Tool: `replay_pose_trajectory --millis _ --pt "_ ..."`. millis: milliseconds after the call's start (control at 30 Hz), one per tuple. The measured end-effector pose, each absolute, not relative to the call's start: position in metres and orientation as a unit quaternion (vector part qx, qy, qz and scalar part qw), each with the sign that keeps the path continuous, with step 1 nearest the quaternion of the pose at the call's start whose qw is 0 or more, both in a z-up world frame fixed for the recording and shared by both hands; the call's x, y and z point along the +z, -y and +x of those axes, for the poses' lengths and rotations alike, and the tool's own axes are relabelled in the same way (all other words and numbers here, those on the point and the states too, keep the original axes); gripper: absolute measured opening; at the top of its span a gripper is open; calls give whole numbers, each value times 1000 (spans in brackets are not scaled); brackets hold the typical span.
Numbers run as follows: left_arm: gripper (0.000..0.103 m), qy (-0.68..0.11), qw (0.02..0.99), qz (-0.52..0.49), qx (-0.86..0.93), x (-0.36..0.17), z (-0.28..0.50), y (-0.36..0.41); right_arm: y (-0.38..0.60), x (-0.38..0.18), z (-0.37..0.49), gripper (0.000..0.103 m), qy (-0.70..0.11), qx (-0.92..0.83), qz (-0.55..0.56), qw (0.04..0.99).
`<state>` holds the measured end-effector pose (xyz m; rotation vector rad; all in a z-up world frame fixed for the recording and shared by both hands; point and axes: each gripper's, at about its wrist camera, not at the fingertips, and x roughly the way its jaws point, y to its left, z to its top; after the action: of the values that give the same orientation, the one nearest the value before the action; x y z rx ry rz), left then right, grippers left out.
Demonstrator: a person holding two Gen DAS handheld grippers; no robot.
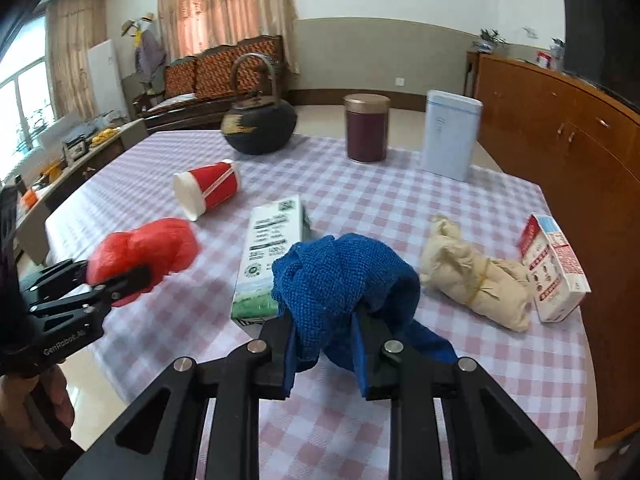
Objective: Collect trash
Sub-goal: 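Carry the red bag and blue cloth in both tools over the black bin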
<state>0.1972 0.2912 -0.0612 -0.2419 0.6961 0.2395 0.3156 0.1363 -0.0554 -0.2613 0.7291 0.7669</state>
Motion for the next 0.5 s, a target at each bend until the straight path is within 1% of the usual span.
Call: replay_pose_trajectory --millis 200,333,500 --pt "42 -336 931 -112 90 -56 205 -267 -133 -59 310 24 -350 370 -119 853" --pt "42 -334 932 -107 90 -56 209 -256 -123 -48 303 24 -327 363 -111 866" --pt "42 -324 936 -104 87 -47 205 -246 -98 -40 302 24 -323 348 -106 873"
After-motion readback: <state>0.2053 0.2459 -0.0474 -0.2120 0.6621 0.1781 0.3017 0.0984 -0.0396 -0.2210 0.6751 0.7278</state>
